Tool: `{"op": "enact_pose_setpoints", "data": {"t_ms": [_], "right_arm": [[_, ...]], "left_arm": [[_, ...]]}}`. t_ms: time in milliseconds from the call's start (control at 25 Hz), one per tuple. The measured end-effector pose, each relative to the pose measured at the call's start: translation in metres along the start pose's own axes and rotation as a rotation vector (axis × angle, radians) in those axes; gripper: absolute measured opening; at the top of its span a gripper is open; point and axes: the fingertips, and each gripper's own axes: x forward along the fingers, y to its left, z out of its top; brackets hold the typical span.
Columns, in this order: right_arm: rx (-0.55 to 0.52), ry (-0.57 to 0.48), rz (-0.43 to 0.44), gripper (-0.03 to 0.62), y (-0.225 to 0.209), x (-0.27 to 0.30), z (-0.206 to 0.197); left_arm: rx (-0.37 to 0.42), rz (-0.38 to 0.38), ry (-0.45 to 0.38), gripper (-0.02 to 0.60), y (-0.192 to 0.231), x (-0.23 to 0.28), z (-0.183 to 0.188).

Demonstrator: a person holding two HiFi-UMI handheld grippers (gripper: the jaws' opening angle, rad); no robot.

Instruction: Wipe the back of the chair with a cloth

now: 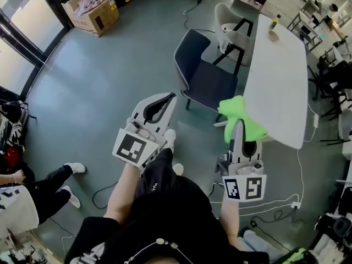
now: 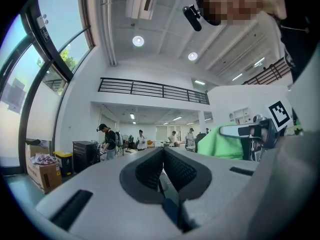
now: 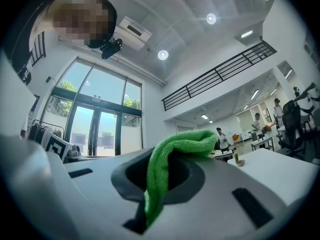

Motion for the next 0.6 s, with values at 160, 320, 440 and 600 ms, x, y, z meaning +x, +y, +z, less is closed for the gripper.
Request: {"op": "enact_pose_setpoints", "data": {"t_ms": [160,320,440,600], "right_arm": [[-0.005,0.009,-0.009,0.020,-0.010,0.024,-0.006],[-0.011,0.018,-0.015,0.019,-0.018,0.059,-0.013],[-0.016,0.021,-0.018,0.020,-0.024,0.089,-0.017],[-0.023,0.030,-0.022,0.020,-0.031,0.129,-0.024]], "left_arm": [[0.000,-0.016,-0.006,0.005,0.015,0.024,-0.002],[0.003,-0.027,-0.009,0.005,0.039,0.050,-0.003],[0.008,-0.037,-0.016,0.006,0.060,0.072,-0.004],[0.005,-0.048,-0.009,0.006,0.089,0.100,-0.007]]}}
